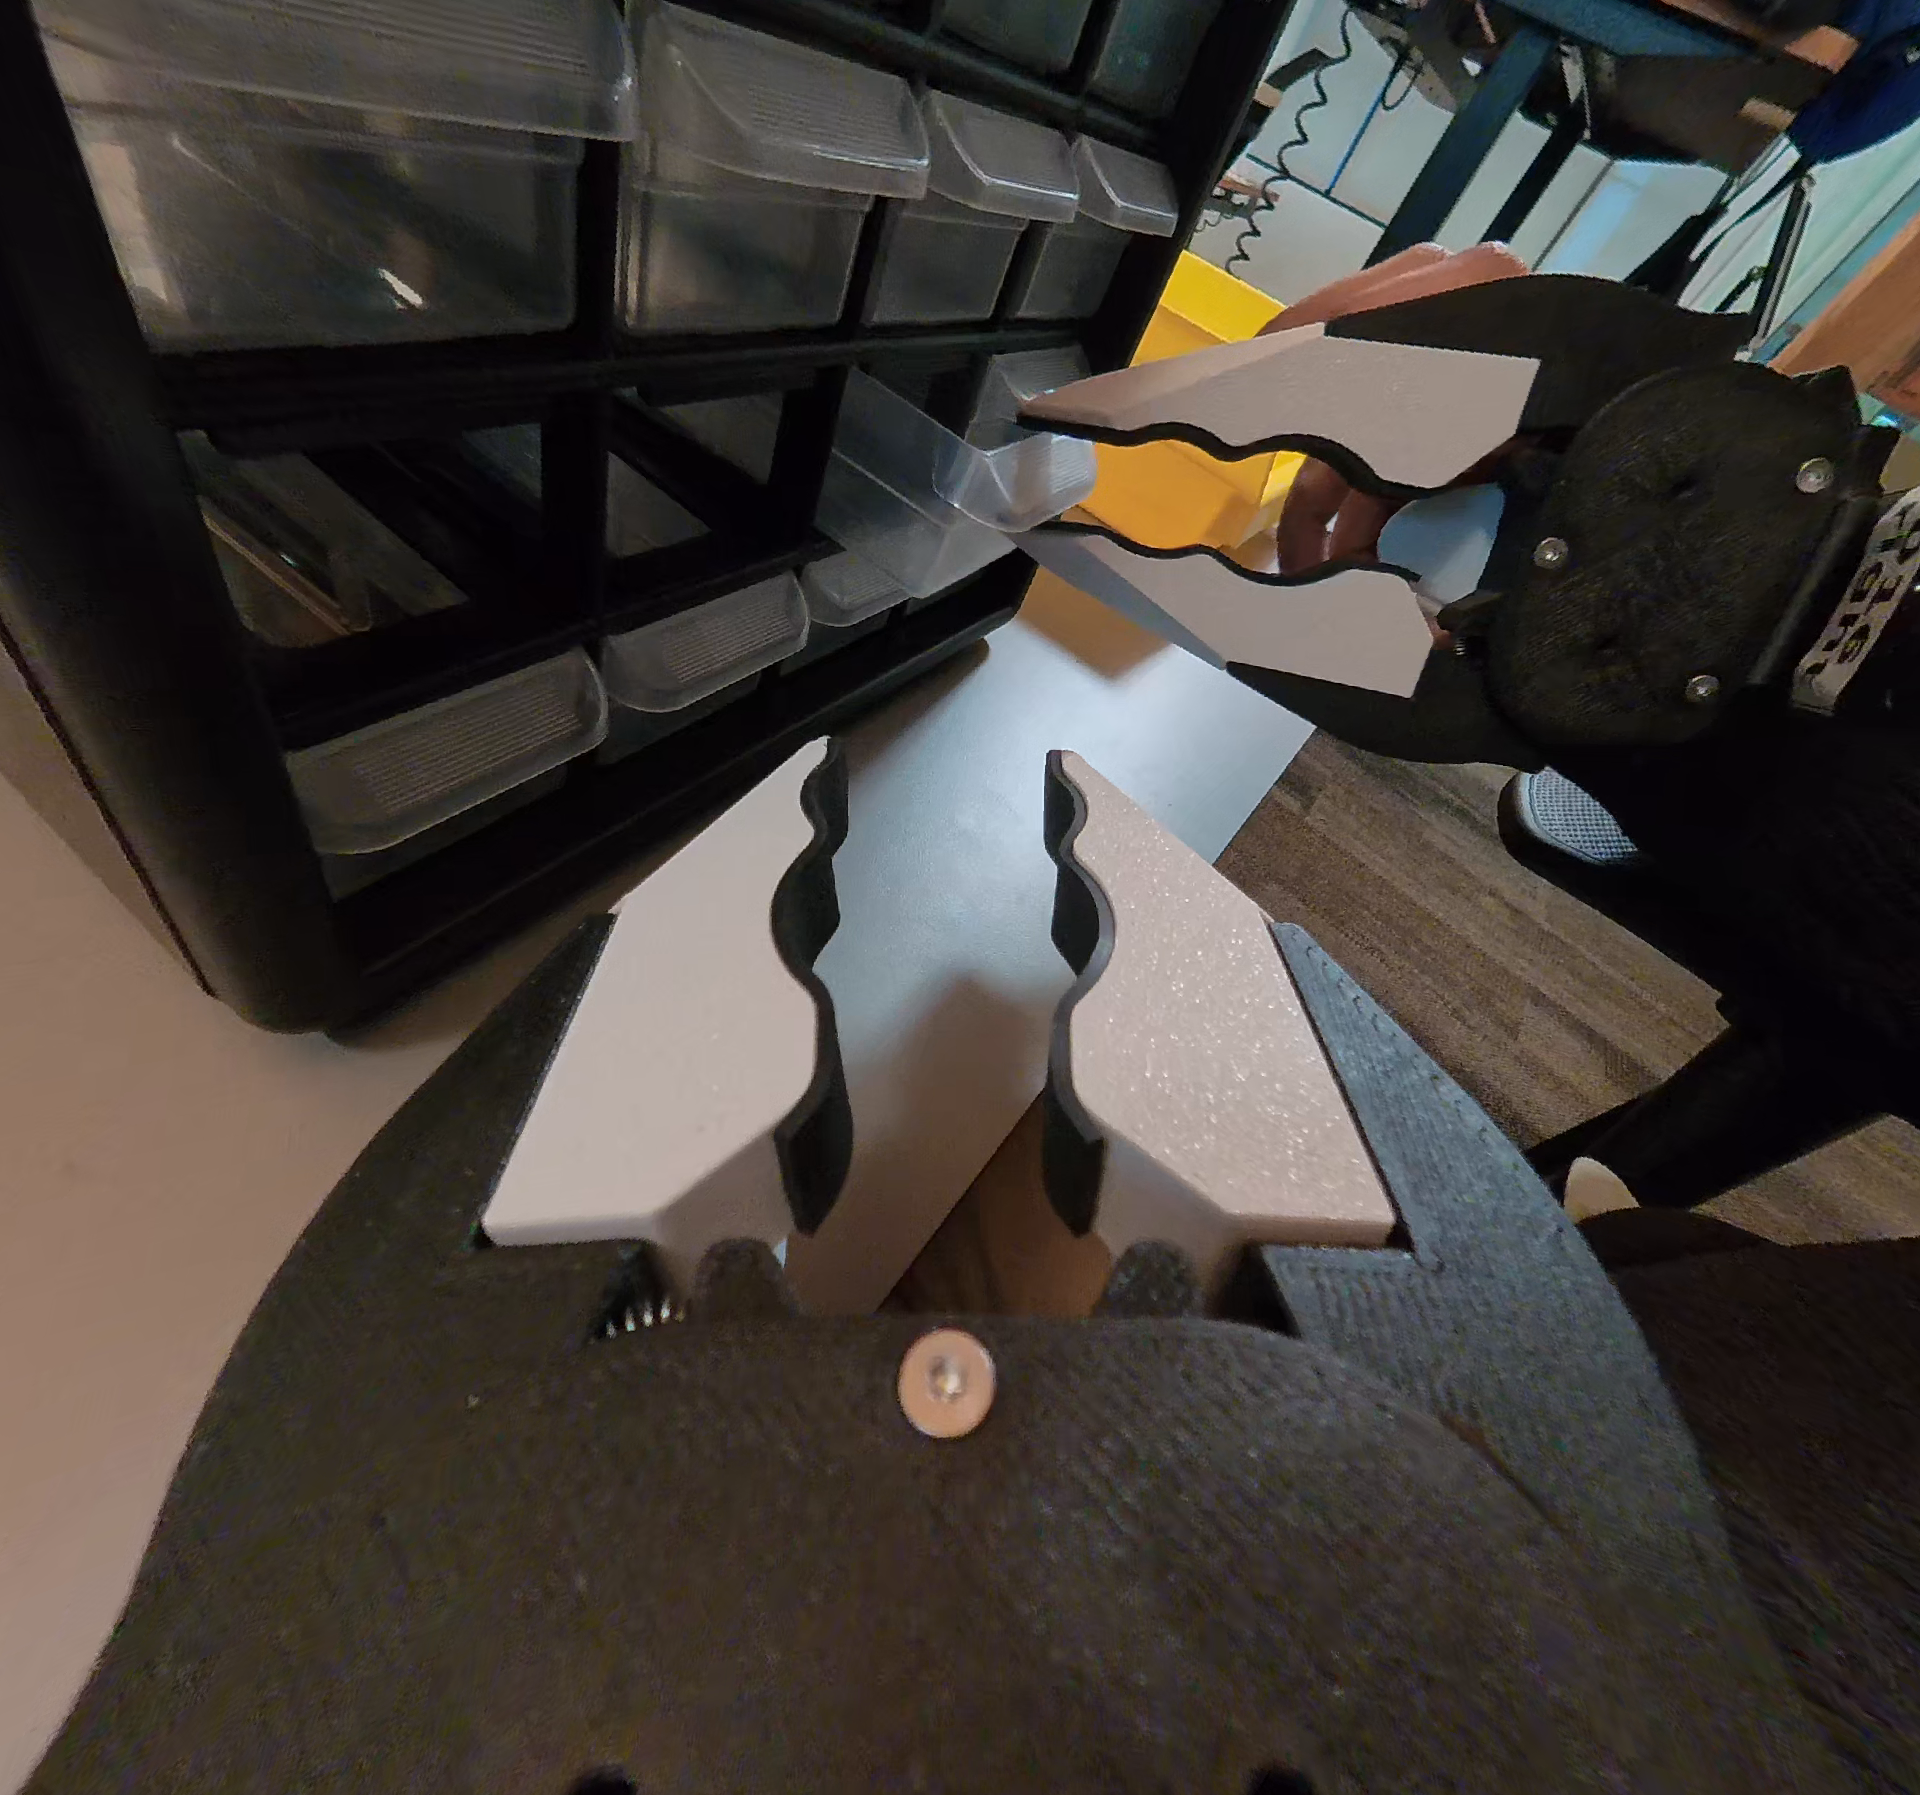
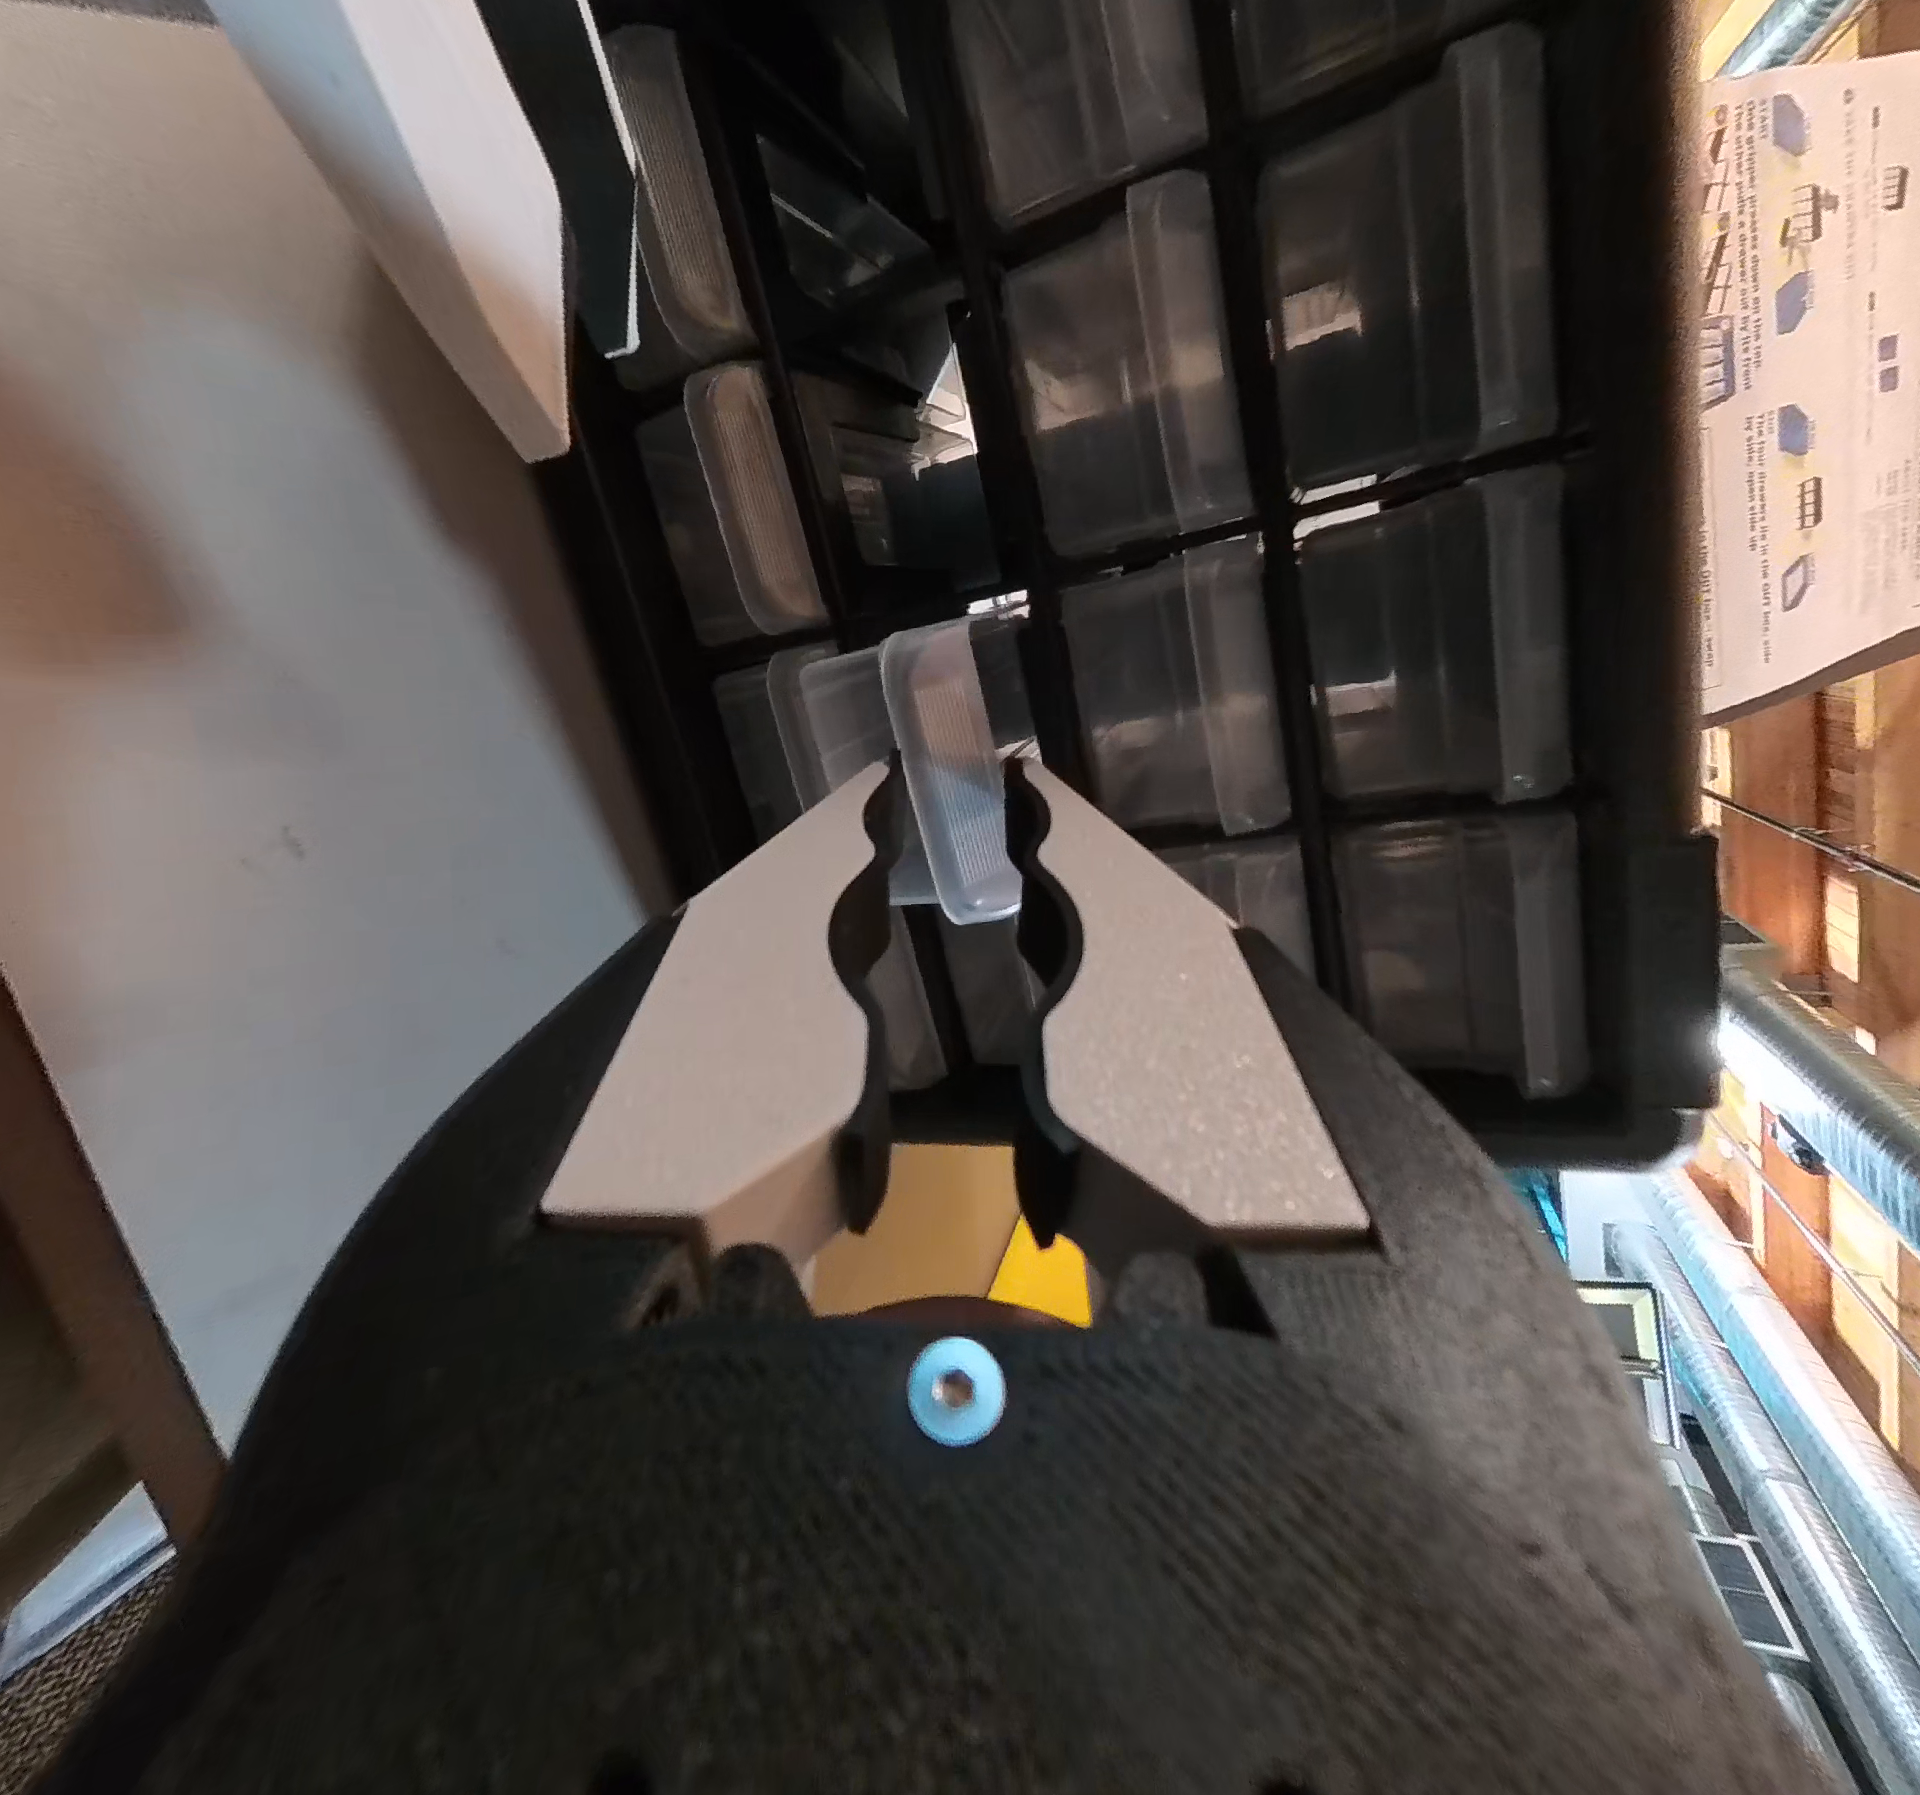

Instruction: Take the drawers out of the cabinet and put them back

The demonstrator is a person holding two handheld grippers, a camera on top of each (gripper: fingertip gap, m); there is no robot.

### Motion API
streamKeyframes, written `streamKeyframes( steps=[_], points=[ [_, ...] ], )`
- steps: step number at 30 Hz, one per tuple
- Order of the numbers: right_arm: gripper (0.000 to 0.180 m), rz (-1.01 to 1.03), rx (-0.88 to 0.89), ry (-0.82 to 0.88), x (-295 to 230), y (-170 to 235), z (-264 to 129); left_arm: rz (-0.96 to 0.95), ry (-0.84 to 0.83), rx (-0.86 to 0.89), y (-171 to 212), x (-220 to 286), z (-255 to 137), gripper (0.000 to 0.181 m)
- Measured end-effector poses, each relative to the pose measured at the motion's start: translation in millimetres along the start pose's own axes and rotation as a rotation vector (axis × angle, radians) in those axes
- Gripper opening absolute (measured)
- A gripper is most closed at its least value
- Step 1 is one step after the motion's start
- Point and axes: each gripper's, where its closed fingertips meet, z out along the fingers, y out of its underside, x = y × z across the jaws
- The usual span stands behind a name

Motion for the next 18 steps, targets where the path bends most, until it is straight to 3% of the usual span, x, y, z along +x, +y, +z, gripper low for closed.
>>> streamKeyframes(
  steps=[18],
  points=[
    [0.019,0.028,0.020,0.004,-0.9,-0.3,-1.2,-0.046,0.003,0.011,-1.2,-2.4,-0.2,0.036]
  ],
)
